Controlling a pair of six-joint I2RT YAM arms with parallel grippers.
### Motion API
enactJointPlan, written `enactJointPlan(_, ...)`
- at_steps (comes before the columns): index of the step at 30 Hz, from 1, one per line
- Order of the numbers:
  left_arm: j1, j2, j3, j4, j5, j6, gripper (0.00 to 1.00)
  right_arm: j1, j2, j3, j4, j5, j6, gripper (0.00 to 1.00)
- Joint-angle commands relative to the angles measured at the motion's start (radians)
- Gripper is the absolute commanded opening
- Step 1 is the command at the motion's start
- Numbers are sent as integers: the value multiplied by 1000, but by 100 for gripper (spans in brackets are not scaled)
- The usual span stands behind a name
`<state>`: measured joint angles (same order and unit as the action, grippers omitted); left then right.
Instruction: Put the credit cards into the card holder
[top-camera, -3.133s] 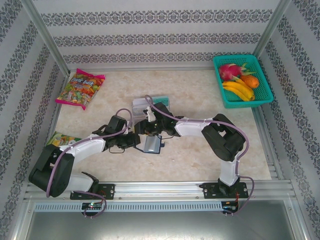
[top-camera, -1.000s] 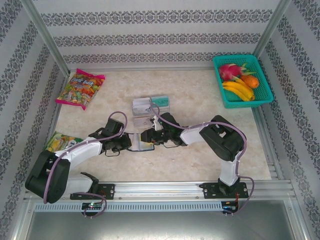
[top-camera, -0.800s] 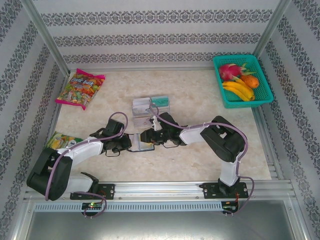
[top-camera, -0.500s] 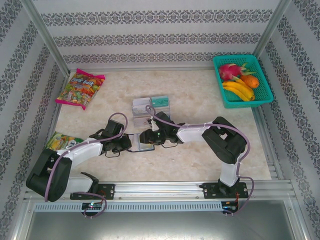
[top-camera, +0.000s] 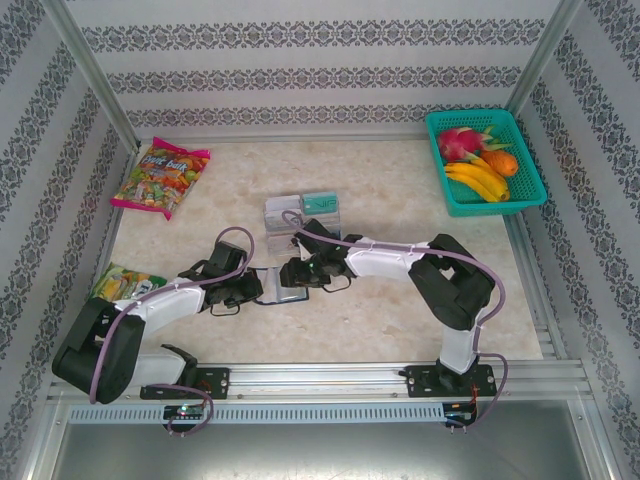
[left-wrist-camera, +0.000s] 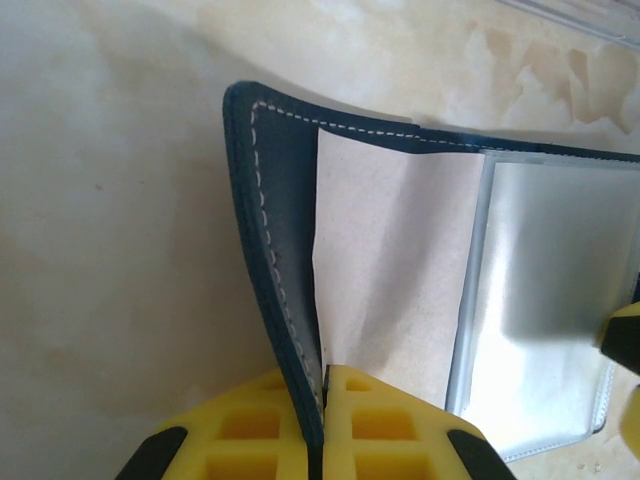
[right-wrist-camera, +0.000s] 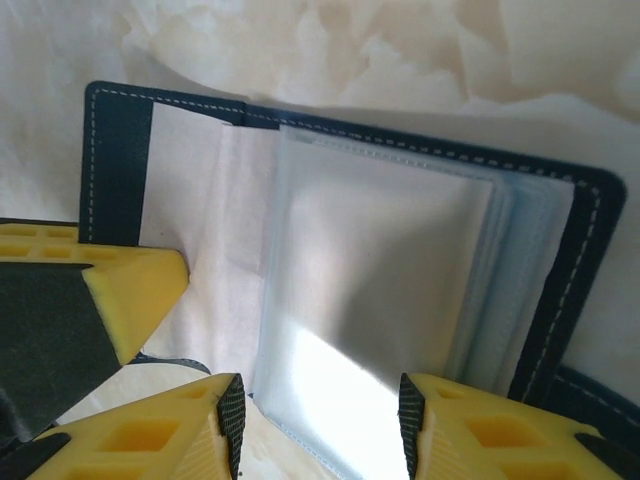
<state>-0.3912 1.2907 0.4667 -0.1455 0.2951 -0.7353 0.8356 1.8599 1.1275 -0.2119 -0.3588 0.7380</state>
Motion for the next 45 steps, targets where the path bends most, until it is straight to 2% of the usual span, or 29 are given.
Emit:
enactJointPlan(1,7,-9,-21,-84,-25,-6,0,-41,-62,50,-85,21,-58,47)
enactJointPlan(5,7,-24,-6,-100,-24,4,0,-123,-87,144,-168,27,-144,46)
enactJointPlan(10,7,-20,29,-135,-8,25,0,-191,-48,355,-333,27,-340,46)
enactJointPlan(13,7,-20,57,-156,-9,40,0,-204,7,494,-472,117,-492,46)
enactJointPlan(16,8,-13,90,-178,-14,54,0,-212,44,564,-539,197,-599,46)
enactJointPlan(19,7,-3,110,-185,-9,59,0,-224,27,535,-503,249,-669,46)
enactJointPlan(22,8,4,115,-185,-8,61,0,-220,15,515,-477,239,-724,46)
enactJointPlan(28,7,4,121,-197,-19,67,0,-136,47,529,-417,304,-841,47)
enactJointPlan(41,8,-6,87,-169,1,38,0,-50,126,458,-170,510,-1037,48)
enactJointPlan(45,6,-8,86,-172,4,39,0,-42,159,449,-122,534,-1088,49)
